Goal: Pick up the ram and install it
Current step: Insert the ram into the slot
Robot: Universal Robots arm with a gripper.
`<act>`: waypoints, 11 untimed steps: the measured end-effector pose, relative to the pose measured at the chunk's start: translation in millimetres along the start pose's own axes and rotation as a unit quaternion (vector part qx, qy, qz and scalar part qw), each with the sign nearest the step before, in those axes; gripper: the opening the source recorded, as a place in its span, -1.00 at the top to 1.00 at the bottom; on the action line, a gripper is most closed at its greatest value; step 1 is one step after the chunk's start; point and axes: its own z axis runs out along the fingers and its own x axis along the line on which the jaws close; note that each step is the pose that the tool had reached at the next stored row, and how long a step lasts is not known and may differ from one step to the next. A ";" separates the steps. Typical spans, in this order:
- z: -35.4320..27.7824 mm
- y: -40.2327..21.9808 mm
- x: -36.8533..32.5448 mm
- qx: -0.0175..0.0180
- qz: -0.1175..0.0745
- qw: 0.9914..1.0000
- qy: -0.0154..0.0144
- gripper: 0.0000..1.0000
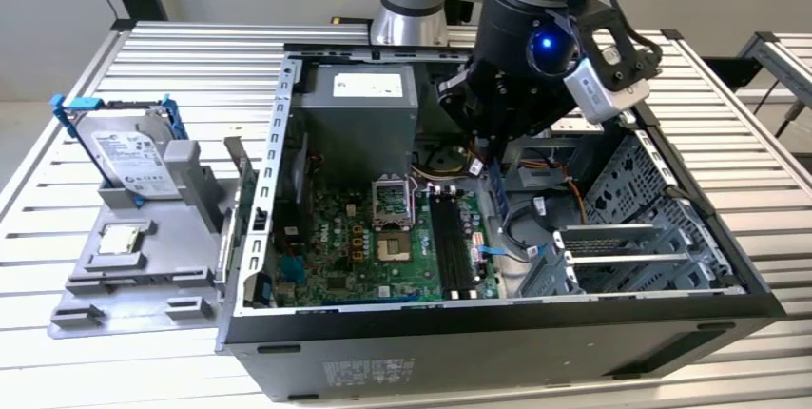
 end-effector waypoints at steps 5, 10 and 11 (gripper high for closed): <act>4.3 0.0 0.1 0.000 0.000 1.000 0.000 1.00; 9.1 0.1 0.2 0.000 0.000 1.000 0.000 1.00; 10.0 0.1 0.2 0.000 0.000 1.000 0.000 1.00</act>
